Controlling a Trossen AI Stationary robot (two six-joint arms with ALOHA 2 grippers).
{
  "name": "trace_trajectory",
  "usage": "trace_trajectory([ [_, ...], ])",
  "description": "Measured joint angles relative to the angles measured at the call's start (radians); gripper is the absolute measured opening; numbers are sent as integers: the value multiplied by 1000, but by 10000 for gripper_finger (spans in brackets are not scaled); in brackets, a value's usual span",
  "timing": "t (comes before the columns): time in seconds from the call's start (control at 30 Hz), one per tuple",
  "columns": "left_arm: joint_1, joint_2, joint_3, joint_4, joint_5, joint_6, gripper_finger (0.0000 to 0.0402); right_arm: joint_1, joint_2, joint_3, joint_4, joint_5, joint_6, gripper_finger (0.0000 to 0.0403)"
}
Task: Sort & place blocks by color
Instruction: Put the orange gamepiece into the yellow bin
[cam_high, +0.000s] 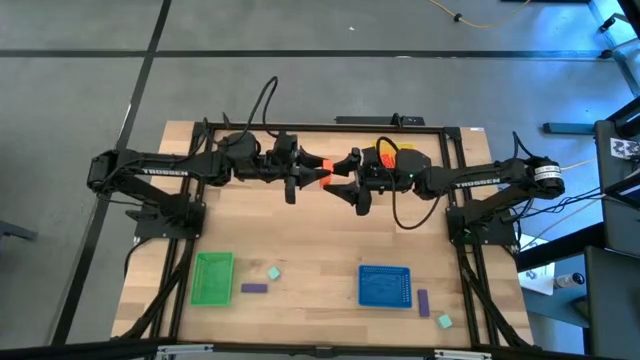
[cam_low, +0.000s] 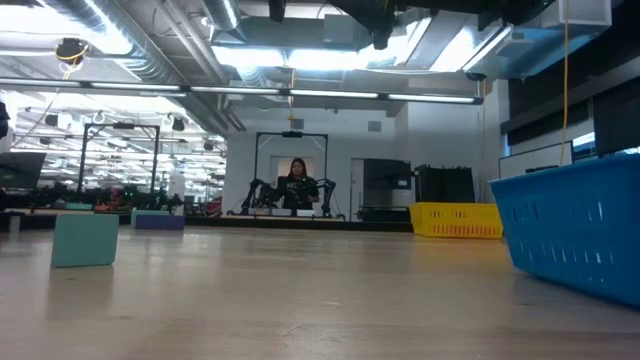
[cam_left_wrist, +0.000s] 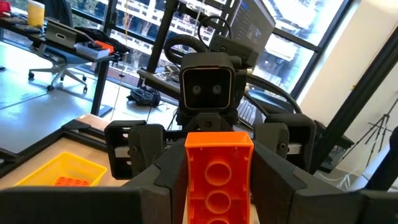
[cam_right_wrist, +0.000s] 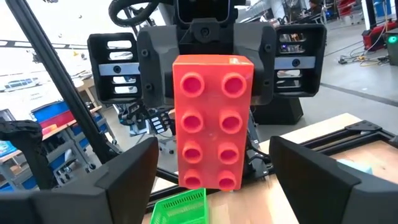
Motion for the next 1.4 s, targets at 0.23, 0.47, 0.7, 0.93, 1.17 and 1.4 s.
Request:
trace_trajectory([
  [0.23,0,0,0,0,0,0,126,0,0,0,2,-1,1,272],
  [0.47,0,0,0,0,0,0,126,0,0,0,3,-1,30,243],
  [0.7,0,0,0,0,-1,0,126,0,0,0,3,-1,30,242],
  [0.93,0,0,0,0,-1,0,126,0,0,-1,18,-1,30,242],
  [1.17,0,1,0,-1,-2,1,126,0,0,-2,23,-1,30,242],
  [1.4,1,1,0,-1,-4,1,126,0,26,-2,47,-29,55,238],
])
